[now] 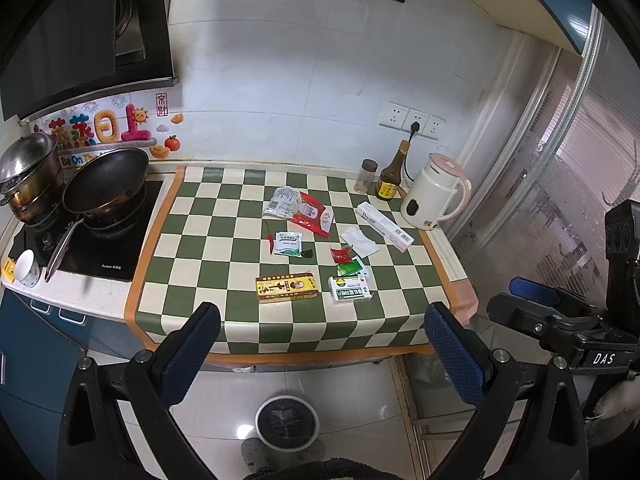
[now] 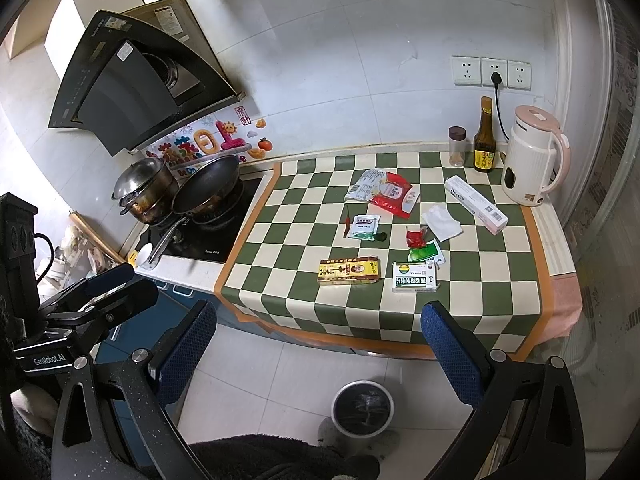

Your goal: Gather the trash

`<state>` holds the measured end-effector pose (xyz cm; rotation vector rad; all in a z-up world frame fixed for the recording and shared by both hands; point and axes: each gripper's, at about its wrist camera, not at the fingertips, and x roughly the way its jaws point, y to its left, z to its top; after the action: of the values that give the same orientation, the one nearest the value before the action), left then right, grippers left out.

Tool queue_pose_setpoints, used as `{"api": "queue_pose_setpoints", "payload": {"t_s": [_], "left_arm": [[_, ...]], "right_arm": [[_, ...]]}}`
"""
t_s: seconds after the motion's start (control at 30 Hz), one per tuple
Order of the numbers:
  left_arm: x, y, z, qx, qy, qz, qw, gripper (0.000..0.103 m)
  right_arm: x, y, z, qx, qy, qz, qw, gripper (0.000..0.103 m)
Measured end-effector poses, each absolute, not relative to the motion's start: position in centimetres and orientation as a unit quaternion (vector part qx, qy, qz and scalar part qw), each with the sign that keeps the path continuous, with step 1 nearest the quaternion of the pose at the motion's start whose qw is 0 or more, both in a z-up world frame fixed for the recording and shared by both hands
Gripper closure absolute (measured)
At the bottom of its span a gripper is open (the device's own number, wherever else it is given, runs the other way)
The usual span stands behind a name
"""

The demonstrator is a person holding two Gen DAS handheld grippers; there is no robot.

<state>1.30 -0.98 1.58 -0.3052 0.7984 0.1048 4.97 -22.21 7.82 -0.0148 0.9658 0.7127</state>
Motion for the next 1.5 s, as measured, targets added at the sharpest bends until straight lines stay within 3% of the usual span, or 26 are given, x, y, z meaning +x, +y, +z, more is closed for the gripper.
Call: {"api": "queue_pose_setpoints", "payload": {"t_s": [1.03, 1.23, 1.5], "left_arm": [[1.1, -1.3, 1.3, -0.145, 0.388, 0.049, 0.909, 0.0], [5.1, -1.9, -1.5, 0.012, 0.391, 0.142, 0.91, 0.0], [16.6, -2.8, -14.9, 0.208, 0.512, 0.047, 0.832, 0.0]], "right_arm": [[4.6, -21.6, 8.6, -0.003, 0.455, 0.339, 0.824, 0.0], [5.2, -20.7, 7.8, 0.013, 0.454, 0.273, 0.848, 0.0], [12.1, -21.5, -2.1, -0.001, 0.529, 0.115, 0.841, 0.0]]}}
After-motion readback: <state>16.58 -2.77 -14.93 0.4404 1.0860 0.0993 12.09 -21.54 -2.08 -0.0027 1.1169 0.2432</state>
